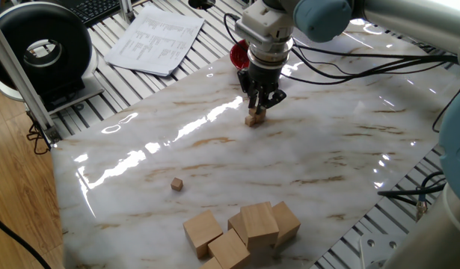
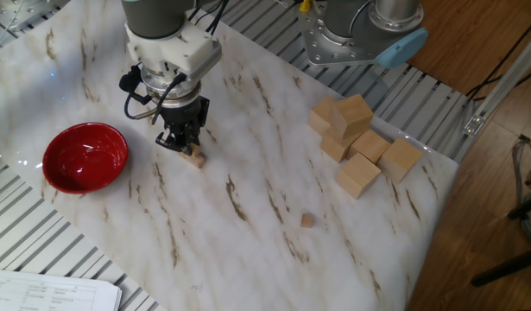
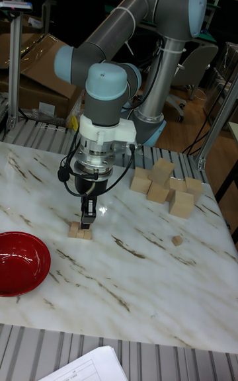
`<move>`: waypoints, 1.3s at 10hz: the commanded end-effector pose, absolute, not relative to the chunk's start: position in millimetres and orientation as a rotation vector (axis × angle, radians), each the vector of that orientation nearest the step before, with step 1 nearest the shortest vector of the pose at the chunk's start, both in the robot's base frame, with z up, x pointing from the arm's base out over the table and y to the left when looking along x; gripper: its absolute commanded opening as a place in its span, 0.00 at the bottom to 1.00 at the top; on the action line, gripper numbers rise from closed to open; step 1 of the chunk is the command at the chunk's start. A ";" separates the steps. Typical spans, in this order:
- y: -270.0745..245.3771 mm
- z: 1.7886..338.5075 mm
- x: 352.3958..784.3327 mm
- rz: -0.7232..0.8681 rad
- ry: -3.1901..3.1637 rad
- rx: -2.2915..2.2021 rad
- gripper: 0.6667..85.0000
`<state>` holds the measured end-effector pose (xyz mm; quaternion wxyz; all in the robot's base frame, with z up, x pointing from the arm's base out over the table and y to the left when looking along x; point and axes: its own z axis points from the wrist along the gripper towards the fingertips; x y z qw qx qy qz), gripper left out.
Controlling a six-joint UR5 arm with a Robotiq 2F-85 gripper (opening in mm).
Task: Stack the blocks into a pyramid shape
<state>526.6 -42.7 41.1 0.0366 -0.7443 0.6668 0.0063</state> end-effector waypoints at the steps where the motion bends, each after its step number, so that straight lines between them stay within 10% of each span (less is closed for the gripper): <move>1: -39.6 41.1 527.5 0.030 2.051 -2.268 0.13; 13: -36.8 32.8 525.0 0.025 2.054 -2.264 0.14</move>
